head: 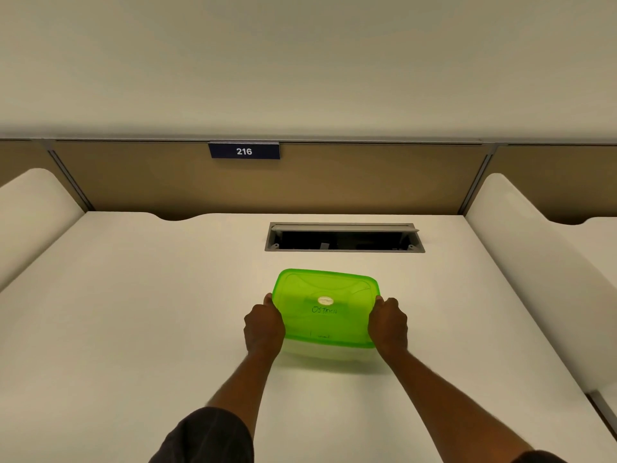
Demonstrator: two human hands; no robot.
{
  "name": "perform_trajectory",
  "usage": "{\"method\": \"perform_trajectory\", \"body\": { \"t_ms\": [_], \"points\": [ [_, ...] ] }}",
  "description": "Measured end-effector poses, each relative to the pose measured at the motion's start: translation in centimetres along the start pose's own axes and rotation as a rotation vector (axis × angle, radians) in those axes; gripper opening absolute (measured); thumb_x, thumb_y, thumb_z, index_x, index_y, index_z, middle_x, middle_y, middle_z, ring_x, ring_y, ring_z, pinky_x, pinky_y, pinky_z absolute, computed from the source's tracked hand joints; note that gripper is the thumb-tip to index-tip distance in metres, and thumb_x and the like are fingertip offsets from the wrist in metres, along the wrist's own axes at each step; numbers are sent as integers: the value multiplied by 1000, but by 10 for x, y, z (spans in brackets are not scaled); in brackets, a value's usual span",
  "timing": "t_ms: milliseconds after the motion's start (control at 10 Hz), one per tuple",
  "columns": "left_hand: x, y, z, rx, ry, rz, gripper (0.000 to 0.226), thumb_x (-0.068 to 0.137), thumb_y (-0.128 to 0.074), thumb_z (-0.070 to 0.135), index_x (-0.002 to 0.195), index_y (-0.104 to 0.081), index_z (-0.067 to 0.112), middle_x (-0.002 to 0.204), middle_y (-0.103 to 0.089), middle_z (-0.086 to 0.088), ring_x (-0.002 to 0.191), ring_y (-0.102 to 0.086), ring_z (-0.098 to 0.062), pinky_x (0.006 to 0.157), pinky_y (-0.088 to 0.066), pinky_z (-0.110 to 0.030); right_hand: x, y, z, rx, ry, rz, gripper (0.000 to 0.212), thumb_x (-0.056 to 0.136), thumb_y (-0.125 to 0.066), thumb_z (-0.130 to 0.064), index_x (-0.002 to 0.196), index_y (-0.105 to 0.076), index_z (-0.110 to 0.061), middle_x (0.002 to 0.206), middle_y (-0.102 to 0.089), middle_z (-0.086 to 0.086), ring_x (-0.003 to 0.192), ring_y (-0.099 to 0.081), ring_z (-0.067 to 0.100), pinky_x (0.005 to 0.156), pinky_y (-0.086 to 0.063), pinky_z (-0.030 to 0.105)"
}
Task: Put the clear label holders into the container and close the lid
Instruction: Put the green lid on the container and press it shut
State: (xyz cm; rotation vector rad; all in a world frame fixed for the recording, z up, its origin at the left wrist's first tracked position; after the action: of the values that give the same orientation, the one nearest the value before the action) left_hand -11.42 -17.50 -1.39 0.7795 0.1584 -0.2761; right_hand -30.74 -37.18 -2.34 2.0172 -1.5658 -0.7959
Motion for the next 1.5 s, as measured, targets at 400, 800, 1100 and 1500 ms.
{"method": "perform_trajectory", "body": {
  "t_ms": [400,800,1100,1500],
  "points": [
    [-1,0,-5,-10,54,112,54,101,-31,39,100,-63,-4,105,-65,-28,100,-62,-42,85,-48,-43,1,-2,1,21,12,13,36,99,-38,-36,98,-50,-1,102,-64,29,97,-60,46,77,-48,43],
    [3,-1,-8,146,81,83,63,96,-24,51,103,-66,3,103,-67,-20,96,-63,-37,79,-46,-40,6,-4,4,-37,-43,9,41,98,-38,-37,106,-52,1,109,-63,29,103,-59,45,83,-48,45],
    [37,4,26,346,-103,74,84,80,-22,81,91,-66,10,98,-66,-15,92,-63,-36,72,-45,-37,49,9,-24,-119,-14,-69,69,94,-34,-58,113,-57,3,117,-62,26,109,-58,41,90,-46,42],
    [81,-40,84,346,-419,-152,54,95,-40,53,95,-60,3,102,-65,-19,100,-59,-37,78,-45,-38,76,-21,-51,-373,257,-210,41,102,-29,-26,114,-55,4,115,-60,25,110,-56,42,91,-45,43]
  ]
}}
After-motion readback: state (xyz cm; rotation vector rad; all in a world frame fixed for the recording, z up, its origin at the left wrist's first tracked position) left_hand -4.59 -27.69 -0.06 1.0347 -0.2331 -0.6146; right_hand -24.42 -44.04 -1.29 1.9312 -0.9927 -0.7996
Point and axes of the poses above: each hand's wrist, its own x-axis towards the middle knuckle, its own y-axis out of the back of the hand, z = x × y, the point moved 5 cm from there along x, towards the middle knuckle
